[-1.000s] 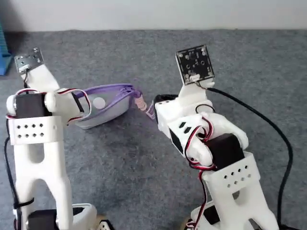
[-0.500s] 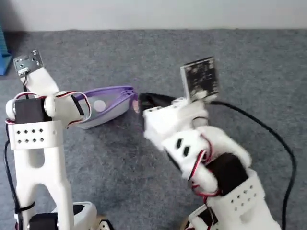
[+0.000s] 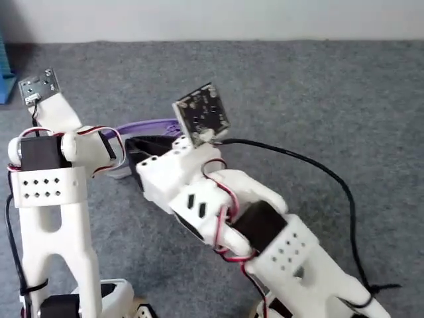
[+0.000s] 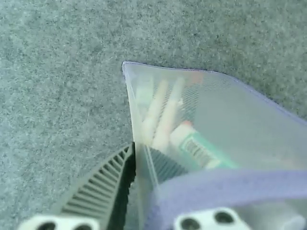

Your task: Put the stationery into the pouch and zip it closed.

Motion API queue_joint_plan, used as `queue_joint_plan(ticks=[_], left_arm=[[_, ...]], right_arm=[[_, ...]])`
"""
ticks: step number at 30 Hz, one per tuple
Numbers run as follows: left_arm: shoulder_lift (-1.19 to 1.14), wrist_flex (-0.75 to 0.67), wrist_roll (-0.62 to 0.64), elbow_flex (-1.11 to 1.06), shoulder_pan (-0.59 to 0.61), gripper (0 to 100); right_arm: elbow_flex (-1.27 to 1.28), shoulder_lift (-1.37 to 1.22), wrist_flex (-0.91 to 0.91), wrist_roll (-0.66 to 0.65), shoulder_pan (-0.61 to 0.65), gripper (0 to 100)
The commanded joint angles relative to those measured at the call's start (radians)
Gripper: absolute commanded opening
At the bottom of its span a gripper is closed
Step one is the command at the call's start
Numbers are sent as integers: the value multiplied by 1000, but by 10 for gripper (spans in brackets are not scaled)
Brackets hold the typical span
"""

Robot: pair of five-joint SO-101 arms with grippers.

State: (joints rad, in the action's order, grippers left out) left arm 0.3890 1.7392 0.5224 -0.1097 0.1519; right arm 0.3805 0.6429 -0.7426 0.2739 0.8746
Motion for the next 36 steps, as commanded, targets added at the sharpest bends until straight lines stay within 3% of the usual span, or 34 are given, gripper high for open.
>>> queue_joint_plan(ticks=[1,5,10,18,22,29,36], left_arm=[[34,14,9,8,11,13],[31,14,9,8,11,13],[31,14,9,7,14,13],[31,14,9,7,12,13],[31,14,9,7,14,13],[31,14,9,7,12,13],[37,14,9,7,12,13]], right_arm=[[-32,-93,38,3,-10,10],[-38,-268,35,3,-142,10],[-166,-280,-24,2,-236,10],[-311,-222,-361,2,-305,10],[-350,-162,-409,5,-283,10],[-384,-136,-272,5,-82,10],[-362,-351,-242,9,-42,10]])
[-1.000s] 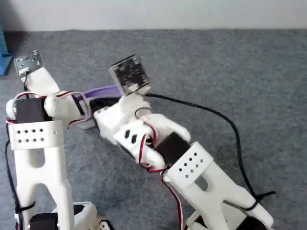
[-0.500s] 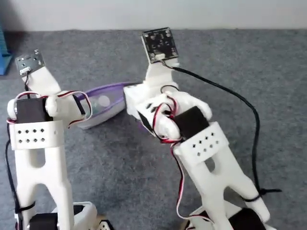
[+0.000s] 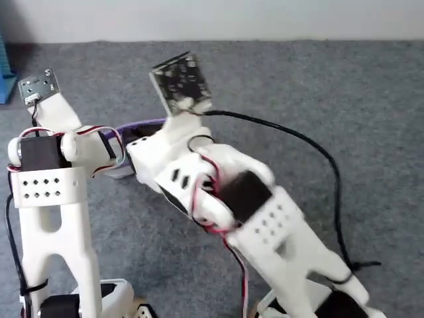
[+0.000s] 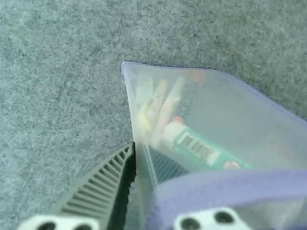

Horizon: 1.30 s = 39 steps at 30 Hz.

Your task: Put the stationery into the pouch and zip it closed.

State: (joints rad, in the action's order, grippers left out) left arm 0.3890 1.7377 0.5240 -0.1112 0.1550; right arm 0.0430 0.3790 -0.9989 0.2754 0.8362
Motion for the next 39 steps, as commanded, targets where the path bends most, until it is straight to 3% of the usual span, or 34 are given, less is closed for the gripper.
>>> queue_joint_plan(ticks=[1,10,20,24,29,34,39], left_arm=[[37,15,8,8,11,13],[38,15,8,8,15,13],[37,15,8,8,12,13],[37,15,8,8,14,13],[37,15,8,8,9,13],[37,15,8,8,14,13],[34,15,8,8,11,13]], right_arm=[[-28,-139,1,5,-27,10],[-269,-344,-378,8,-285,10],[-629,-213,-596,0,-268,15],[-628,-168,-748,-97,-274,16],[-493,-145,-791,-172,-275,24],[-238,-64,-779,-178,-268,169],[83,76,-512,-180,-269,238]])
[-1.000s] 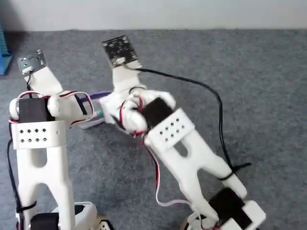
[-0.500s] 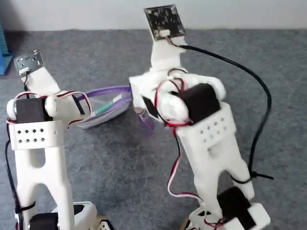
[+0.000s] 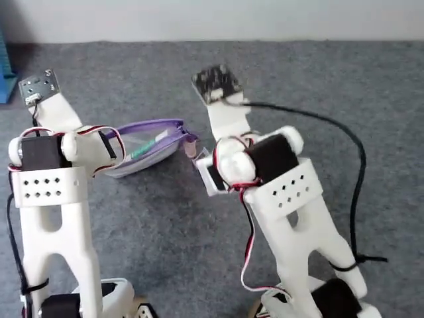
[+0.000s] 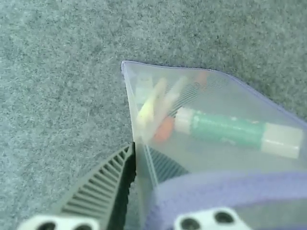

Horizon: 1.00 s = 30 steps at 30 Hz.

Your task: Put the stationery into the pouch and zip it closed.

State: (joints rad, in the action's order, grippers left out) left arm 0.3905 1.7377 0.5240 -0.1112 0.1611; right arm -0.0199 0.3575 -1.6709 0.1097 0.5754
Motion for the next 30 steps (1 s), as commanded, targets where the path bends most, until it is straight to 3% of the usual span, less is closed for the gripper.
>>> queue_joint_plan(ticks=[1,7,13,30], left_arm=[[31,15,8,8,5,13],[29,15,8,8,8,13],[29,15,8,8,8,13],[29,15,8,8,5,13]], right_arm=[[221,122,245,-15,-8,238],[605,200,771,-46,-7,238],[752,199,1087,-107,-7,238],[769,193,1178,-109,61,237]])
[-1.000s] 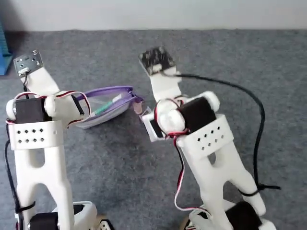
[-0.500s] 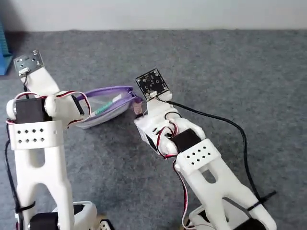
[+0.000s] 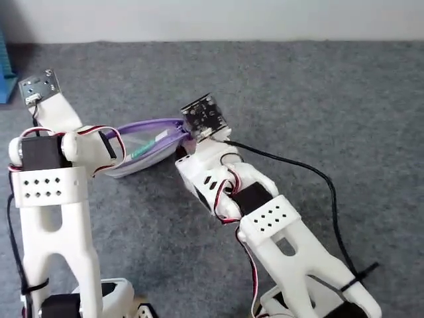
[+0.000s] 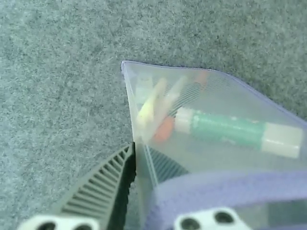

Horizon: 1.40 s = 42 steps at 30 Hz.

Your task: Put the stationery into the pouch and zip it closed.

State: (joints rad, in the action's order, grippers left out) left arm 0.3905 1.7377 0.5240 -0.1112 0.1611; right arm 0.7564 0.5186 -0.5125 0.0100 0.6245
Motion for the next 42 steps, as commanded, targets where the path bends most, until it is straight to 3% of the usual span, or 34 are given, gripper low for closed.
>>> queue_joint_plan(ticks=[1,8,15,19,27,30,35,42], left_arm=[[29,15,8,8,8,13],[29,15,8,8,8,13],[29,15,8,8,8,13],[29,15,8,8,8,13],[26,2,6,12,2,14],[20,-37,2,8,-32,107],[-107,-34,6,24,-189,464],[-364,20,-25,308,-394,504]], right_arm=[[-8,19,21,-9,12,237],[-14,-67,99,-11,-30,230],[-12,-71,97,-12,-41,3],[-12,-64,91,-20,-64,6],[-14,214,-180,-64,-90,8],[-14,358,-321,-64,-81,8],[-14,535,-532,-58,-13,8],[-14,654,-737,3,-7,8]])
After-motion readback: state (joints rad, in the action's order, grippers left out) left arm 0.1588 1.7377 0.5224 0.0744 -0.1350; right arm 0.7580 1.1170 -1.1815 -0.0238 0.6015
